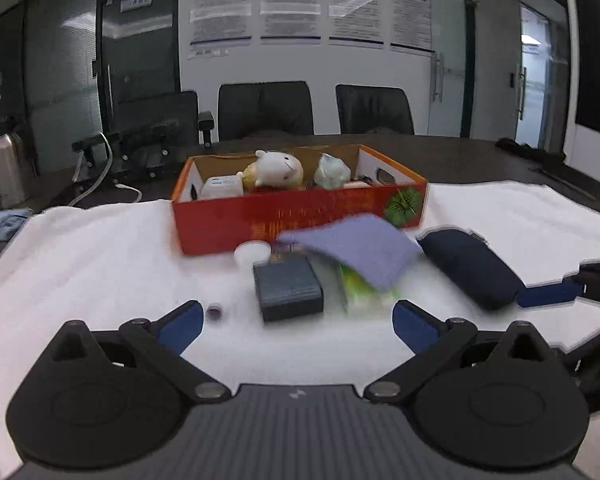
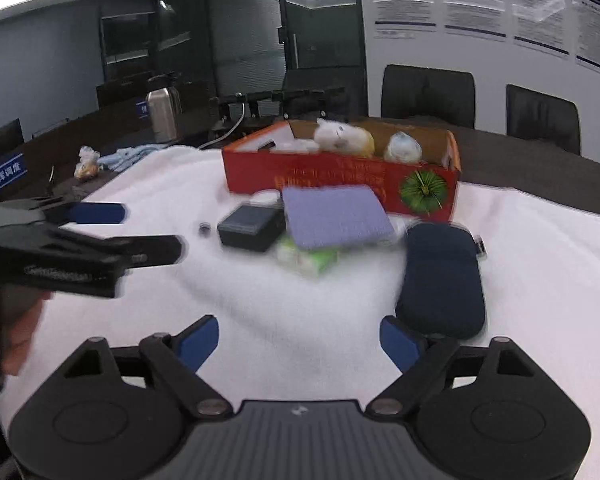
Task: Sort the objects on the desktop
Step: 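Grasp the black charger with left tool while right grasps green tissue pack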
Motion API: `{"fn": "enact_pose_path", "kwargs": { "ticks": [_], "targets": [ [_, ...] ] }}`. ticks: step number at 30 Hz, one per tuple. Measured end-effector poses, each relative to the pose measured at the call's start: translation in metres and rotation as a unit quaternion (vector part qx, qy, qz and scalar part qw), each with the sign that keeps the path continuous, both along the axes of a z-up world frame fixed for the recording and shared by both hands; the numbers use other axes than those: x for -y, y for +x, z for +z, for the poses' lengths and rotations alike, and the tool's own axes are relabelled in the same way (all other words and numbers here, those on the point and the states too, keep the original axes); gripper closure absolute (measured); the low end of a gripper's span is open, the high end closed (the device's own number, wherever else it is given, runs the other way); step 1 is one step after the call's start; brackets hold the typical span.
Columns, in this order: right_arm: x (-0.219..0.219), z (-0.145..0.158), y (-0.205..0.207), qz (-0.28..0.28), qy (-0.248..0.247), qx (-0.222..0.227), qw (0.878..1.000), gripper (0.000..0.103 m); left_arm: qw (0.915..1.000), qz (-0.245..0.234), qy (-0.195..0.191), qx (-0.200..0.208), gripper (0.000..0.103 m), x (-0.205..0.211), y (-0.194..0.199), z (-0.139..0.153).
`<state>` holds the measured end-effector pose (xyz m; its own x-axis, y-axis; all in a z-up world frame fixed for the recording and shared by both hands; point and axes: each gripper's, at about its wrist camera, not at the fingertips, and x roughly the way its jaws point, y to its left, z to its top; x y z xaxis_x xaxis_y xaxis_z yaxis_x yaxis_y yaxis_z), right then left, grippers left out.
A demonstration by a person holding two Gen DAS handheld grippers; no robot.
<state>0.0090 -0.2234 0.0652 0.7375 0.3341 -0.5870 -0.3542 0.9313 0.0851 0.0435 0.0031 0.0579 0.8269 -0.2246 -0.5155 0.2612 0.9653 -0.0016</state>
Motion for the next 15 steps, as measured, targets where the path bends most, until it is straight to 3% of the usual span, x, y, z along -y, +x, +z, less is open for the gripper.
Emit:
{"fn": "enact_pose_path", "kwargs": {
  "ticks": [2, 4, 6, 7, 9, 12, 15],
  "targets": [
    [-0.008, -0.006, 0.026, -0.010, -0.004, -0.009, 1.000, 0.028, 0.9995, 0.010, -0.006, -0.030, 0.002, 0.005, 0.038, -0.010],
    [-0.018, -0.014, 0.046, -0.009, 0.003, -0.024, 1.000, 0.031, 0.9987, 0.024, 0.004, -0.044, 0.013, 0.011, 0.061, -0.020],
    [-0.027, -0.020, 0.060, -0.004, 0.001, -0.024, 1.000, 0.032, 0.9984, 0.003, -0.004, -0.057, 0.018, 0.013, 0.075, -0.031],
    [-0.032, -0.023, 0.066, -0.006, -0.007, -0.020, 1.000, 0.032, 0.9981, 0.000, -0.012, -0.061, 0.031, 0.011, 0.077, -0.034],
    [-0.040, -0.031, 0.079, -0.013, -0.018, -0.027, 0.999, 0.032, 0.9966, 0.007, -0.031, -0.077, 0.043, 0.006, 0.084, -0.041],
    [-0.048, -0.042, 0.095, -0.021, 0.000, -0.043, 0.999, 0.035, 0.9958, 0.003, -0.046, -0.079, 0.043, 0.000, 0.086, -0.044],
    [-0.060, -0.043, 0.105, -0.036, -0.022, -0.029, 0.999, 0.035, 0.9945, 0.018, -0.053, -0.089, 0.046, -0.006, 0.081, -0.037]
  ]
}}
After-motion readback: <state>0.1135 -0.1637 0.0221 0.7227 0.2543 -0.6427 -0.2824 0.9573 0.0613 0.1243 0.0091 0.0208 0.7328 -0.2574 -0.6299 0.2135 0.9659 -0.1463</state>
